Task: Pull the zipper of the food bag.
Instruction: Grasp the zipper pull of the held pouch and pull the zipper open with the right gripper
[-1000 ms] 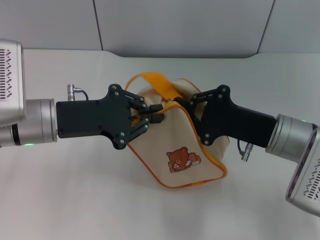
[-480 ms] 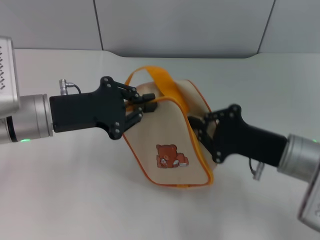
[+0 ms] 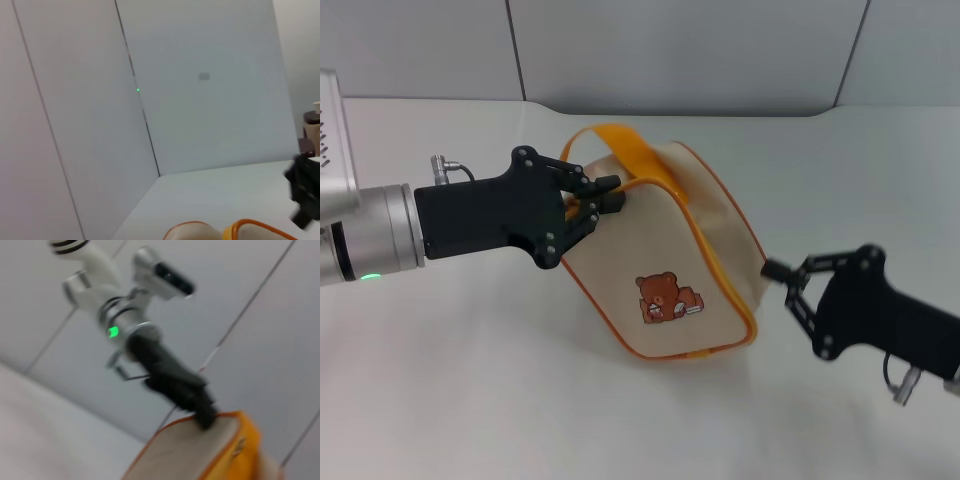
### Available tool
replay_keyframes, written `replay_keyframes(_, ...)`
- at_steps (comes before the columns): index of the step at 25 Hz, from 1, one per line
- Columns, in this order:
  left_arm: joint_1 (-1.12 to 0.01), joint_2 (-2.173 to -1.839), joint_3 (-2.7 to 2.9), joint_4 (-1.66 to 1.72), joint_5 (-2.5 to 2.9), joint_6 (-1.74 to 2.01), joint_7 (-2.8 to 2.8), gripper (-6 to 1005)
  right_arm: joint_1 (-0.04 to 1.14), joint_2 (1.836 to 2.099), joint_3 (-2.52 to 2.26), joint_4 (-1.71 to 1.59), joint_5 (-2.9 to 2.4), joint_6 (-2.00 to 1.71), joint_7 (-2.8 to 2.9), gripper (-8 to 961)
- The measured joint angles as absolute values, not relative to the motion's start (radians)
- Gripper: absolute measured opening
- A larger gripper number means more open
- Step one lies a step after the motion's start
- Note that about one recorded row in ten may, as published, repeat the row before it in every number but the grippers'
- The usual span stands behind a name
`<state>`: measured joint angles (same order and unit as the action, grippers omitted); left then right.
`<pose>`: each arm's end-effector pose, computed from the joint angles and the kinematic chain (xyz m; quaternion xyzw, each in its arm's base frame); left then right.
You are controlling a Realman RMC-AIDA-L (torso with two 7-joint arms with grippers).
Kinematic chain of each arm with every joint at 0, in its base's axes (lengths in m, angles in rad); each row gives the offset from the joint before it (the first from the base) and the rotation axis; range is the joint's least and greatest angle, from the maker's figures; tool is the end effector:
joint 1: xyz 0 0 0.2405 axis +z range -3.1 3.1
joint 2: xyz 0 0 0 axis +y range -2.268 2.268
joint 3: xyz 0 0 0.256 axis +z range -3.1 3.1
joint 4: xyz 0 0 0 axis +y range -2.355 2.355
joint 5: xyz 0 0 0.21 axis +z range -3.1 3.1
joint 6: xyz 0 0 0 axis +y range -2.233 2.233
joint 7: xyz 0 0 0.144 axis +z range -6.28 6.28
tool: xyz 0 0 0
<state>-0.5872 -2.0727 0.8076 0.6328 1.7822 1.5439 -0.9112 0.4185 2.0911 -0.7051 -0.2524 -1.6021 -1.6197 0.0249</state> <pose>-0.2185 0.3509 -0.0015 -0.9428 0.0463 -0.2730 0.1855 0.2767 0.2757 -0.0353 -0.8655 -0.1893 0.2891 0.3627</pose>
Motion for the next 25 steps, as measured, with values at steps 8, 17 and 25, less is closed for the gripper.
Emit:
replay_keyframes(8,-0.584,-2.072,0.809,0.619,1.782,1.586,-0.882,83,0.508,2.092,-0.704,-0.198,-1.543,-1.581,-0.037,57)
replay_keyframes(17,-0.582,-2.072,0.808,0.62,1.782,1.597,-0.87,83,0.621,2.092,-0.703,-0.035,-1.538,-1.493,-0.261,309)
replay_keyframes(25,-0.582,-2.073,0.805,0.615,1.783,1.591,-0.87,83,0.609,2.091,-0.709,-0.032,-1.541,-1.512,-0.25,326)
